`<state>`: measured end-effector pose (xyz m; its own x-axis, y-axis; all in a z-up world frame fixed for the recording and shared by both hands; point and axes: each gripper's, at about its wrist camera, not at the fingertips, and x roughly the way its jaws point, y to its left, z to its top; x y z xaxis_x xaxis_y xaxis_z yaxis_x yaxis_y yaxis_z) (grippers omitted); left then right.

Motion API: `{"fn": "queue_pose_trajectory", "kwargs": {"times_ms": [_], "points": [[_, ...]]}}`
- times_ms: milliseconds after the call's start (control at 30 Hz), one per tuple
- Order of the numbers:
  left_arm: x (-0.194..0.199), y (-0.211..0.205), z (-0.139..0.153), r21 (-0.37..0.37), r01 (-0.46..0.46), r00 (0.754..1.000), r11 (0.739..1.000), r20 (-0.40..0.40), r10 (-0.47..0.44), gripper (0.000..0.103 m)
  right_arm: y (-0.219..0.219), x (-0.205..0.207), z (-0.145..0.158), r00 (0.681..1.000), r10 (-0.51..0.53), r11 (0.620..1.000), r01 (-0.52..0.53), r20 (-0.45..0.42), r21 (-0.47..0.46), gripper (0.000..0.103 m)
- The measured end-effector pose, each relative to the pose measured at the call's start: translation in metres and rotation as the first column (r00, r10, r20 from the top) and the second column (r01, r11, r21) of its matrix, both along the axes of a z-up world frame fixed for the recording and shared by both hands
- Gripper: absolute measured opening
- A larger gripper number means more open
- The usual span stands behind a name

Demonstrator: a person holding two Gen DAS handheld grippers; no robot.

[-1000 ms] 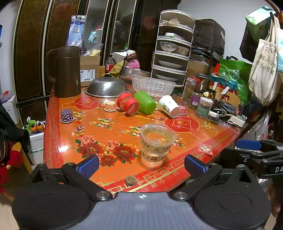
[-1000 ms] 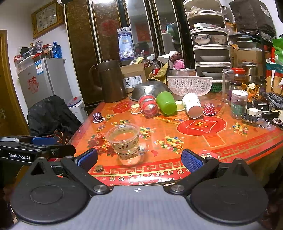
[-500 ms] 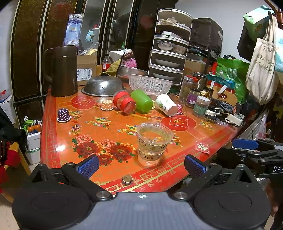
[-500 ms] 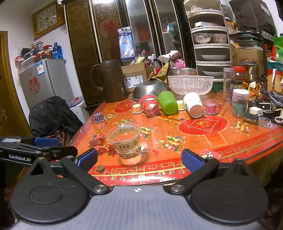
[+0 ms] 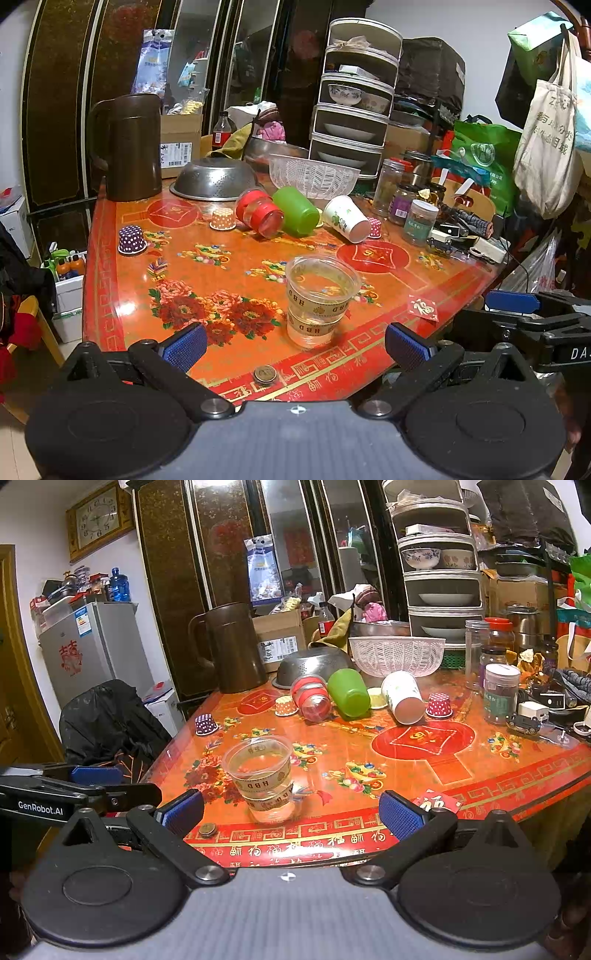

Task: Flip cup upright

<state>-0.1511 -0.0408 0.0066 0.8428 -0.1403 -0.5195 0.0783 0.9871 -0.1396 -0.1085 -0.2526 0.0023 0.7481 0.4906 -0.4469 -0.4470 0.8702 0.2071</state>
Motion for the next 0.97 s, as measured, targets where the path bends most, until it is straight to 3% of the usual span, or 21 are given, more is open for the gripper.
{"fn": "queue_pose_trajectory", "kwargs": {"times_ms": [667, 967], "points": [[0.0020, -0.0003, -0.0025, -0.003, -0.002, 1.000, 1.000, -0.005, 0.002, 0.103, -0.0011, 0.0011, -0.0005, 1.000, 0.000, 1.000, 0.000, -0.005, 0.004, 0.102], [0.0009, -0.0015, -0.0024, 0.021, -0.022, 0.999, 1.000, 0.029, 0.022, 0.103, 0.0008, 0.0012, -0.0005, 1.000, 0.004, 1.000, -0.004, 0.016, 0.002, 0.102]]}}
